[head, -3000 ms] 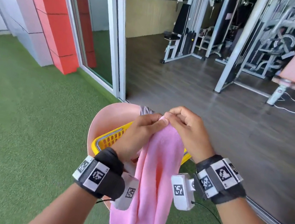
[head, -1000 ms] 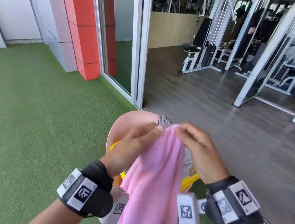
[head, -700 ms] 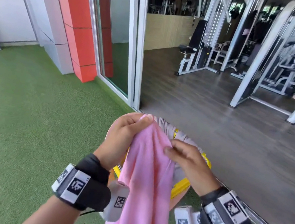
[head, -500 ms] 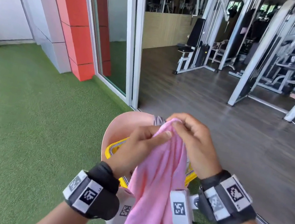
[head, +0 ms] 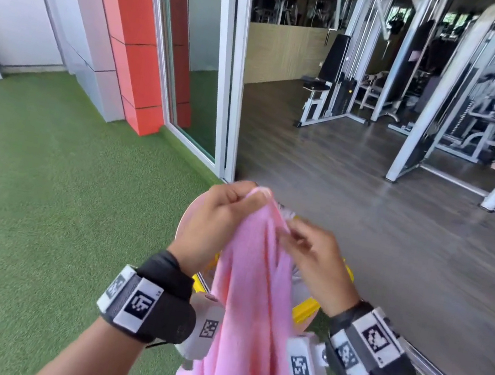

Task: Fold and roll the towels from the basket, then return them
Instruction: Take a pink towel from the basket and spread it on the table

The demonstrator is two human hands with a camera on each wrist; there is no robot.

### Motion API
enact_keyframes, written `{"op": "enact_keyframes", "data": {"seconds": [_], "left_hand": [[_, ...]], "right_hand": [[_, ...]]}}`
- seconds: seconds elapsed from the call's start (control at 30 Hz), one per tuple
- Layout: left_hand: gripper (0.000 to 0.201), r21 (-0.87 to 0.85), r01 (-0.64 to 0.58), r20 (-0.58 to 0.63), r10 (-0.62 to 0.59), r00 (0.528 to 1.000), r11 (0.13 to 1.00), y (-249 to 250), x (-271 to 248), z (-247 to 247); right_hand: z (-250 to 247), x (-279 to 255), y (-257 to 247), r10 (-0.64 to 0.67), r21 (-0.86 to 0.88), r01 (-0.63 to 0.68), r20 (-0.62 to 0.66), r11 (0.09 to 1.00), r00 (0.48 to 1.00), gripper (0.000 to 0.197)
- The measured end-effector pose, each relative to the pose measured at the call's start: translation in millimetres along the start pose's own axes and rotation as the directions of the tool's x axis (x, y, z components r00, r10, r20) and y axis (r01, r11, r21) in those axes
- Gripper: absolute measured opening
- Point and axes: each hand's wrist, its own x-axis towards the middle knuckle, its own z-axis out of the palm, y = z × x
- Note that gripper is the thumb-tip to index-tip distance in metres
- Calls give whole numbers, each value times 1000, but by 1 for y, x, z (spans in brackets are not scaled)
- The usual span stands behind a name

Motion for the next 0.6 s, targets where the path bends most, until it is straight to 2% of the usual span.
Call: {"op": "enact_keyframes", "data": {"seconds": [0.07,0.1,0.2,0.27,0.3,0.37,0.43,0.47,0.6], "left_hand": [[50,-58,13,-58,-16,998,998,-1,1,-9],[47,-55,32,-47,-34,998,998,-3,-1,-10],[25,36,64,128,-68,989,997,-12,-13,5],[26,3,79,222,-78,972,997,-12,-17,15],[33,-19,75,208,-70,976,997,-10,-16,14],[47,-2,33,94,-33,995,999,-10,-8,4],[53,-2,57,3,-57,998,998,-13,-3,-8],[54,1,72,-4,-72,997,997,-15,-3,-10],[27,31,60,144,-64,988,998,-10,-16,11]], "right_hand": [[3,-9,6,86,7,-87,39,996,995,40],[0,-8,3,86,29,-87,17,996,996,40],[-19,12,-21,-25,46,31,-135,998,991,17],[-25,25,-30,-65,22,69,-160,997,985,13],[-23,26,-29,-73,10,75,-142,997,987,13],[-14,18,-12,-24,-36,22,-63,999,998,15],[-6,6,4,70,-78,-66,49,995,996,31],[-7,3,6,82,-82,-78,53,994,995,36],[-22,19,-22,-23,3,24,-132,1000,991,18]]}}
